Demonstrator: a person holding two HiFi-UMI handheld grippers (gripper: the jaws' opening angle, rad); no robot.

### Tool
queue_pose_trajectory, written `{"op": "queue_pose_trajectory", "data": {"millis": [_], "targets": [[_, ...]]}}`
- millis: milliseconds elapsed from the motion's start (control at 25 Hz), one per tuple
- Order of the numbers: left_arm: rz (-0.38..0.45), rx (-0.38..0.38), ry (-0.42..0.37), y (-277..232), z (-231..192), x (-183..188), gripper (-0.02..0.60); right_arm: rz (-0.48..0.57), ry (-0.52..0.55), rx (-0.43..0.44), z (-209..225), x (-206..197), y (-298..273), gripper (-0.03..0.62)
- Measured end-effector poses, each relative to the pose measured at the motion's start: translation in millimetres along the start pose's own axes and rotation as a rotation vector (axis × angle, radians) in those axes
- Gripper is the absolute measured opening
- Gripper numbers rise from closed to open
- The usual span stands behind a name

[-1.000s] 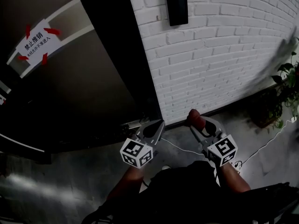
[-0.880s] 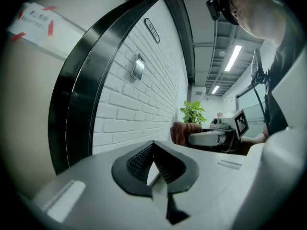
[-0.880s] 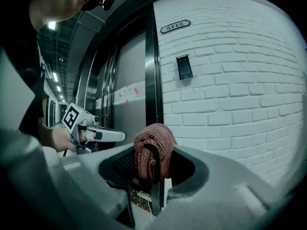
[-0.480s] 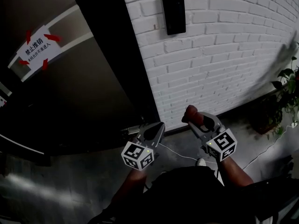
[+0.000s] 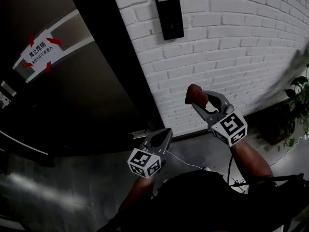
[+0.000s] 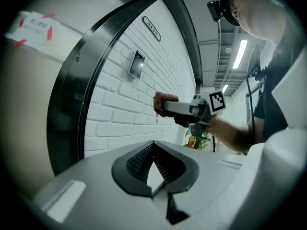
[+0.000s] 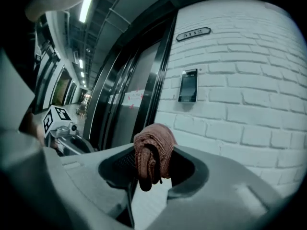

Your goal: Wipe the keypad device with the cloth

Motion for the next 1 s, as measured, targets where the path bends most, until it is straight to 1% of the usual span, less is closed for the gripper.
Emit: {"op": "queue_pose_trajectory", "data": {"millis": [120,200,360,440,520,680,840,1000], "targets": [[-0.013,0.005,-0.001,-1.1,10.0,-3.4,0.017,0.02,0.113,-0.03,23.5,31.5,-10.7,0.144],[-0.024,0.009,-0.009,0.0,13.9,-4.7,0.017,0.052,0.194,-0.066,37.3,63.7,-17.9,0.144],[-0.036,0.029,-0.025,3.4,17.0,-10.3,0.017,0.104,0.415,-0.197,55.4,132.3,-26.8,0.144],[-0.032,0.043,-0.025,6.8,15.7,-12.7,0.017,0.122,0.493,-0.251,61.9,161.2,-30.3,0.144],[-0.031,0.053,-0.023,10.1,13.4,-14.7,0.017,0.139,0.523,-0.283,68.8,185.9,-34.2,0.144],[-0.028,0.068,-0.019,17.7,8.7,-15.8,0.017,0.152,0.535,-0.345,83.9,222.2,-42.2,0.144],[-0.019,0.096,-0.003,27.6,0.4,-15.5,0.017,0.145,0.555,-0.406,95.7,244.5,-49.8,0.144],[-0.016,0.121,0.011,34.7,-8.5,-16.4,0.017,0.146,0.538,-0.438,105.3,258.5,-56.4,0.144]]}}
Point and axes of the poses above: the fingertips, and each gripper's own axes: y backward along the fingers, z to its right, x out of its top, the point moved 6 cm from there along y, backward along the fingers, and after that the axes turned 11 degrees about -z, right-handed, at the moved point
